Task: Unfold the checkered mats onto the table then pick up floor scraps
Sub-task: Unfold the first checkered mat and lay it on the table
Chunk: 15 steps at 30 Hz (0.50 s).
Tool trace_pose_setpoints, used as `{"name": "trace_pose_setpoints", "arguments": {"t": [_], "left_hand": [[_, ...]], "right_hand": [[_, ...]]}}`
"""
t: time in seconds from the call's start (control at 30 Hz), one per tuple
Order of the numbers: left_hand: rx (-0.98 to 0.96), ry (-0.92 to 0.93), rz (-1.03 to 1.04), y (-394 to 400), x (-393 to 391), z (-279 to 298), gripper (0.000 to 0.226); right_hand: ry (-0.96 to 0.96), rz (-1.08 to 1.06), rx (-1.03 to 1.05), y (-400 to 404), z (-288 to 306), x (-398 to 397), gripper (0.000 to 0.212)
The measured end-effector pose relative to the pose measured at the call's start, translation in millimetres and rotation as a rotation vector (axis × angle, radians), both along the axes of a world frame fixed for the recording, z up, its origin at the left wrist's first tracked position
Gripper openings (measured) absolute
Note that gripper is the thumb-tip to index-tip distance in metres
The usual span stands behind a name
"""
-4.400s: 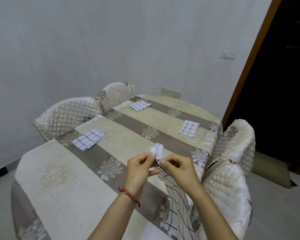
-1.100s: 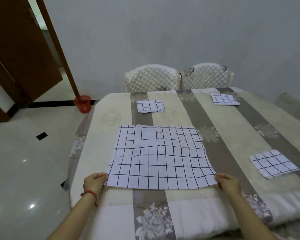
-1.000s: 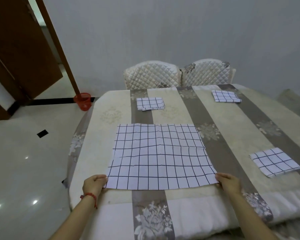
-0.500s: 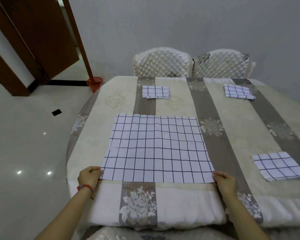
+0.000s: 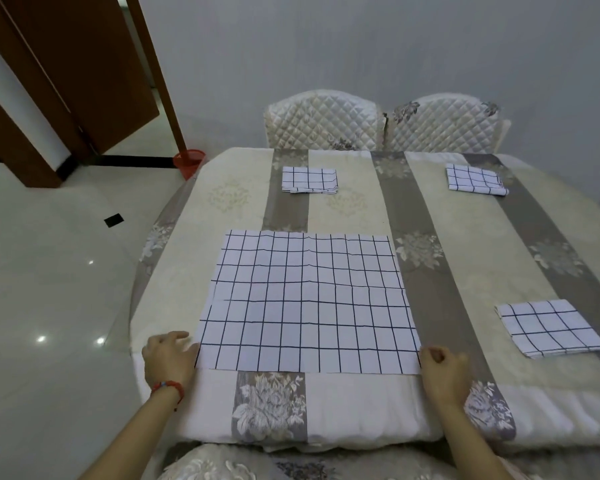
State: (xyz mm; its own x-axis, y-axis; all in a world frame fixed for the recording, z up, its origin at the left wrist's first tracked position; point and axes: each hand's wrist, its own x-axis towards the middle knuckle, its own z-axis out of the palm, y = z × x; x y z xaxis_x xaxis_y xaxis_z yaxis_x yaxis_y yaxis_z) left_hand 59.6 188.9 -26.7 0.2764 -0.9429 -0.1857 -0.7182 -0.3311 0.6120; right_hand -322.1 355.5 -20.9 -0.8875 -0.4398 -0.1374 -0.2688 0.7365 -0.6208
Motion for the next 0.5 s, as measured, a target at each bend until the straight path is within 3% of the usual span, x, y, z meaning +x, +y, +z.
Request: {"name": "trace_pose_setpoints", "arguments": {"t": [0.07,0.17,0.33,0.4,0.5], "left_hand": [[-0.111,-0.098,-0.131,-3,-19,4,0.024],[-0.197,-0.125,-0.397,-13,-68,7,0.026],[-0.162,-0.265,-0.807,-42,-155,-12,0.038],[-0.065,-0.330,-0.862,-51,-165,-32,0.046],[-0.058,-0.416,-0.849,-49,-150,-55,0.056]], "right_hand": [[0.058,0.083,-0.012,-18,8,14,0.017],[0.120,0.374,-0.079,-61,10,42,0.019],[0.250,0.860,0.004,-141,-11,79,0.042],[0.280,0.972,0.119,-156,-30,83,0.047],[0.305,0.949,0.205,-146,-52,80,0.052]]}}
